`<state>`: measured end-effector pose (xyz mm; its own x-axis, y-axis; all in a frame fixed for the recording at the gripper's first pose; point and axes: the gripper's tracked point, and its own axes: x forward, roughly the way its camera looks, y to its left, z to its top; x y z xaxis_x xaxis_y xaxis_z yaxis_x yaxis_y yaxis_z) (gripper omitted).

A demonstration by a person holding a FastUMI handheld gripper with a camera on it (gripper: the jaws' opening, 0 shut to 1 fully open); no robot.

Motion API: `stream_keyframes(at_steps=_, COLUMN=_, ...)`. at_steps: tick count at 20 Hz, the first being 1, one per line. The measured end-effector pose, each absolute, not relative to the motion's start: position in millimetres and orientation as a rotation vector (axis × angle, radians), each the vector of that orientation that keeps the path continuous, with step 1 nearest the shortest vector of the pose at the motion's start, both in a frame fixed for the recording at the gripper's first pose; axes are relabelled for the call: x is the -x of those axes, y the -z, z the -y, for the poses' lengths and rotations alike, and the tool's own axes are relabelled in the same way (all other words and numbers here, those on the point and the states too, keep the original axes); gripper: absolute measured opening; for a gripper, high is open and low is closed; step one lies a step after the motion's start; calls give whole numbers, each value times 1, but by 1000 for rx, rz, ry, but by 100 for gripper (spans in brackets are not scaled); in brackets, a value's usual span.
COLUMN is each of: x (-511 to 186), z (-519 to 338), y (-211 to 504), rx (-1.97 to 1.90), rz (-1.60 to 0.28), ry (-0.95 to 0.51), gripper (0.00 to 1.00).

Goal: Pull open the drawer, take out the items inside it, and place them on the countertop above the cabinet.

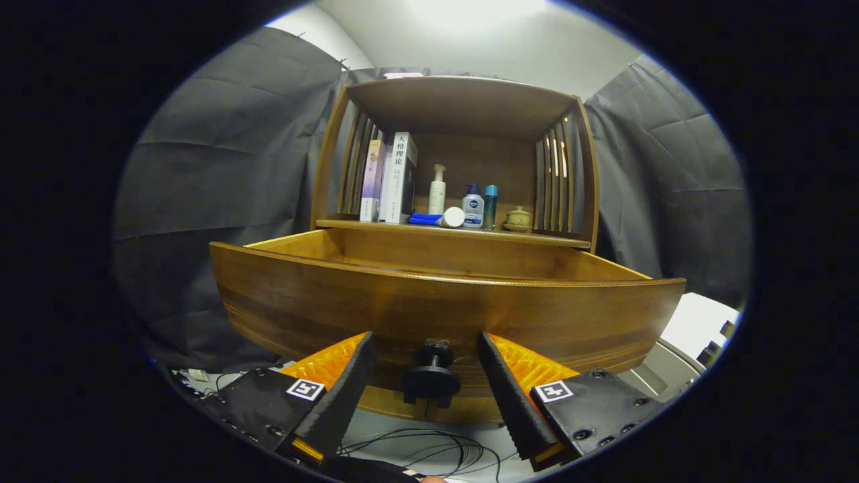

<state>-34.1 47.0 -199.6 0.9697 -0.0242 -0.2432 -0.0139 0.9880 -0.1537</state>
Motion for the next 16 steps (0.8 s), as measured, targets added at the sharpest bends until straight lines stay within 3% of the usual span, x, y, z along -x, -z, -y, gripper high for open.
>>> stream_keyframes(at_steps=16, x=5, z=-44, y=198, rx=153, rz=-233, ry=52, gripper=98)
